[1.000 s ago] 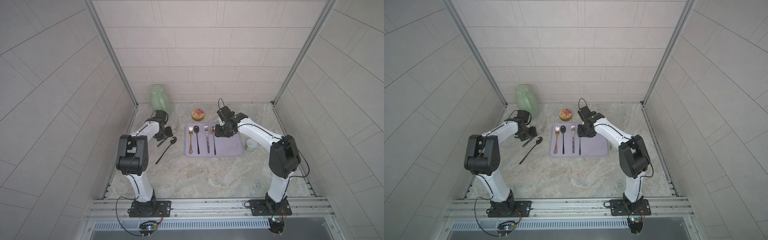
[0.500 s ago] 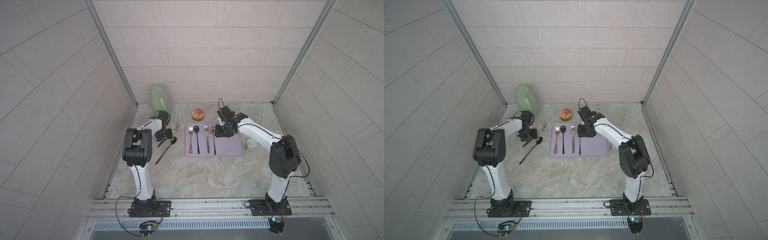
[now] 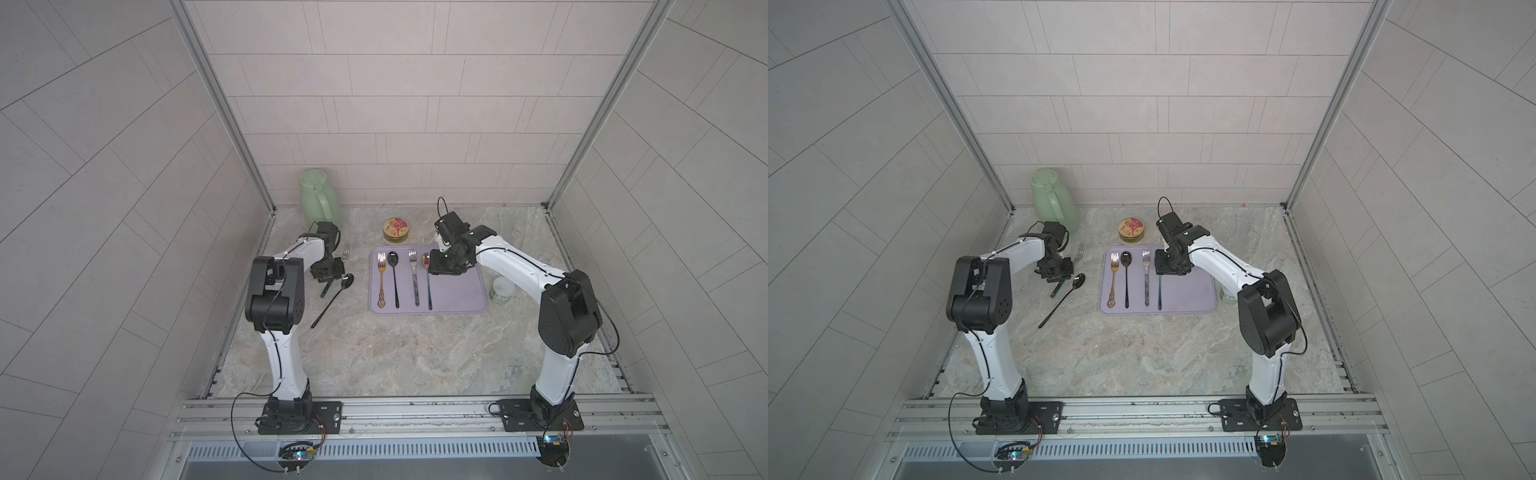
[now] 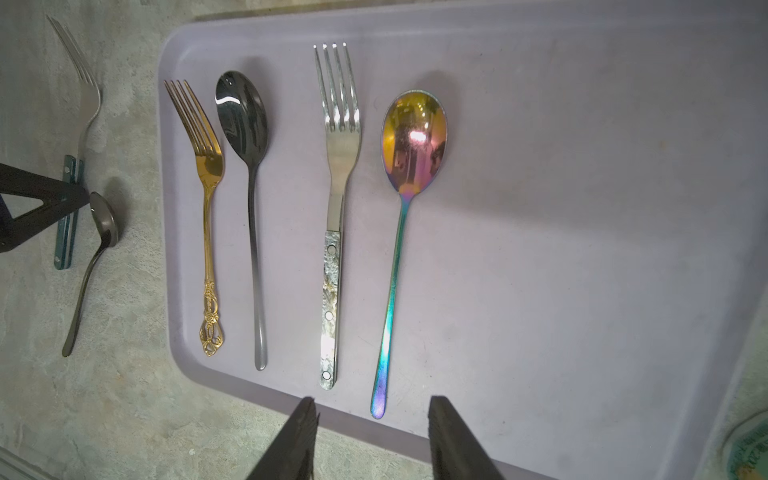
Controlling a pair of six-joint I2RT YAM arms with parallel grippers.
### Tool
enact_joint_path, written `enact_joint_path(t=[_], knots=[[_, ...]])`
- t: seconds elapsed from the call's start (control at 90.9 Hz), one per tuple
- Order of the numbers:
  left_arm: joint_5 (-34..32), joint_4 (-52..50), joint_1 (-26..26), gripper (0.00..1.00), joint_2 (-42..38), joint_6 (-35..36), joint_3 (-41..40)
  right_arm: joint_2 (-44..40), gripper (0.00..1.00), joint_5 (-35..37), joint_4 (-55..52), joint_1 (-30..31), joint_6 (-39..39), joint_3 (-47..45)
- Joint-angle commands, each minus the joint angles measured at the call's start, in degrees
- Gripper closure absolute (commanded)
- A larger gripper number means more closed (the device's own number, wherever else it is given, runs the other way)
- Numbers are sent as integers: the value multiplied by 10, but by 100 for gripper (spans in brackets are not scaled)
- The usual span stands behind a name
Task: Set the spoon and fork side by side
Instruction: Pick up the fork at the center of the board, then place the fork on the tray.
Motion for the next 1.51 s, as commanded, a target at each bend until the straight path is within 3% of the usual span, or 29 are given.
enact_joint_path(t=[0.0, 0.396, 0.814, 0.969, 1.2, 1.497], knots=[[17, -23, -12, 66, 5, -10, -11, -25, 53, -8, 3, -2, 1, -9], [7, -31, -12, 82, 45, -31, 33, -47, 53, -10, 3, -2, 3, -27], [-48, -84, -64, 93, -48, -65, 51, -68, 52, -7, 3, -2, 6, -42], [-57, -122, -112, 95, -92, -108, 75, -85, 52, -2, 6, -7, 5, -55], [-74, -189, -209, 95, -93, -165, 157, -116, 52, -10, 18, -32, 3, -94], [-86, -222, -340, 95, 33, -226, 334, -179, 52, -5, 13, -90, -2, -135]])
